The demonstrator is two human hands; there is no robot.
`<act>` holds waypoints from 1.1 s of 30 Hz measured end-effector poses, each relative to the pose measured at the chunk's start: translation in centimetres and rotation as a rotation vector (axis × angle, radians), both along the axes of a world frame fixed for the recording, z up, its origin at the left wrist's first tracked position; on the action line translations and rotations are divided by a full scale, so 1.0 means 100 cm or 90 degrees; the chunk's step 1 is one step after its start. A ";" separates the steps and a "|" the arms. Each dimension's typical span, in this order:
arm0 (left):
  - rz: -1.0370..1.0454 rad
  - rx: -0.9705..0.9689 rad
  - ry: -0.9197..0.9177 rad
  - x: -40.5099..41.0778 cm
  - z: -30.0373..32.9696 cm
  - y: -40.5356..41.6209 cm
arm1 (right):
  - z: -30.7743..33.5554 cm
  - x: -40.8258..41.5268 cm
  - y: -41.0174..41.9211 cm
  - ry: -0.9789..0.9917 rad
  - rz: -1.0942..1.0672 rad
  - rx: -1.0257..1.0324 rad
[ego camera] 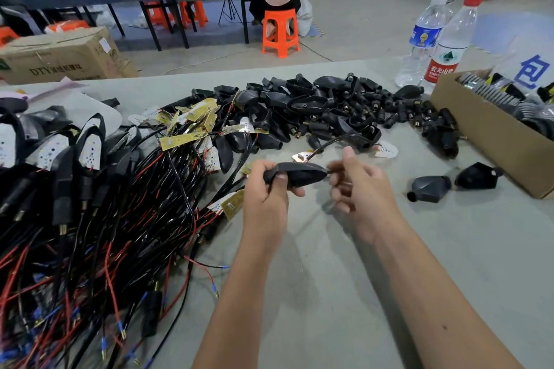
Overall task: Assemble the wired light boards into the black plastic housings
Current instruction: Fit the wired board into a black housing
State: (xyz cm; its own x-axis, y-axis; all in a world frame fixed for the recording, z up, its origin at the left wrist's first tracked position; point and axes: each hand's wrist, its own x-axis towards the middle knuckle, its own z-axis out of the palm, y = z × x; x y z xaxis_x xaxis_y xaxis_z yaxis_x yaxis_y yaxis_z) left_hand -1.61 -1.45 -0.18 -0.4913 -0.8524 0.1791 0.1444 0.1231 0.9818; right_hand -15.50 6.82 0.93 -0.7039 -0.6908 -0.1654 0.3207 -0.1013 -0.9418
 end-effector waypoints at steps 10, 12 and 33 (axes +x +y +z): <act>-0.173 -0.033 -0.079 0.015 0.000 -0.010 | -0.006 -0.001 -0.001 -0.059 0.020 -0.099; -0.184 -0.029 -0.068 0.021 0.003 -0.012 | -0.007 -0.001 0.000 -0.058 0.009 -0.092; 0.308 -0.031 -0.101 0.019 -0.001 -0.006 | -0.013 0.000 0.000 0.003 -0.020 -0.174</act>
